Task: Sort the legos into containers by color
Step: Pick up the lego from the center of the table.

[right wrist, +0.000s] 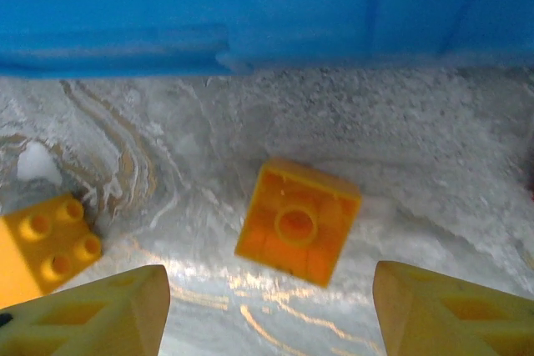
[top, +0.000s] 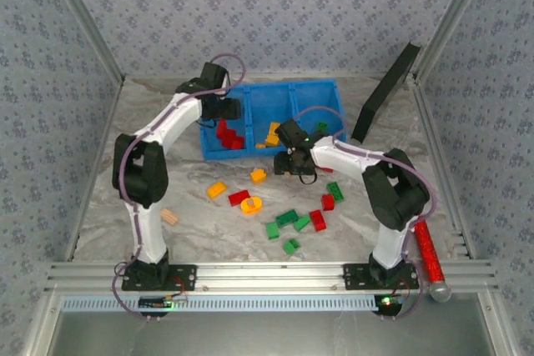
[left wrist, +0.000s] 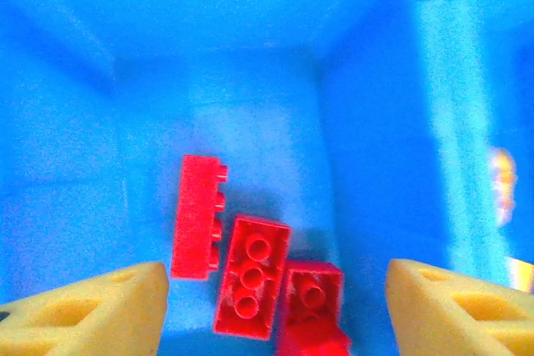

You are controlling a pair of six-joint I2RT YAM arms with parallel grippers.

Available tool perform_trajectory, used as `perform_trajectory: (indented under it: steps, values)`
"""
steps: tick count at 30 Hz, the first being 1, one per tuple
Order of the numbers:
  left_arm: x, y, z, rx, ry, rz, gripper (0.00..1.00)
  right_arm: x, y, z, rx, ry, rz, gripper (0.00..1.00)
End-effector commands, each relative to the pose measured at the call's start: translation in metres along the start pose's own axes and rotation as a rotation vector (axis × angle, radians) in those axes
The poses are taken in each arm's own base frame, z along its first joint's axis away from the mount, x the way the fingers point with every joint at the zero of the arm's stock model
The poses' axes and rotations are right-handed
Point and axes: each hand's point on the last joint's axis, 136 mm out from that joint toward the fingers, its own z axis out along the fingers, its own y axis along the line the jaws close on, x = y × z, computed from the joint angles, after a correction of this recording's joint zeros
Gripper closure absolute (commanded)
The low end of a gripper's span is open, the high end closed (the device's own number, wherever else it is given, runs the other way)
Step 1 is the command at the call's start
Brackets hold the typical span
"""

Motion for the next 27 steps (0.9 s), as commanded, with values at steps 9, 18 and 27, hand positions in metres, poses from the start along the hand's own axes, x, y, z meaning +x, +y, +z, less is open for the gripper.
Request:
perform_trajectory:
  steps: [9, 18, 27]
  values:
    - [0.036, -0.017, -0.097, 0.092, -0.026, 0.097, 0.29, -0.003, 0.000, 0.024, 0.055, 0.024, -0.019, 0.48]
    - [0.159, -0.022, -0.102, 0.214, 0.214, 0.232, 0.28, 0.008, 0.007, 0.022, 0.059, 0.047, -0.059, 0.72]
    - [0.219, -0.024, -0.085, 0.162, 0.313, 0.288, 0.28, -0.007, 0.040, -0.059, 0.043, -0.030, -0.199, 0.75]
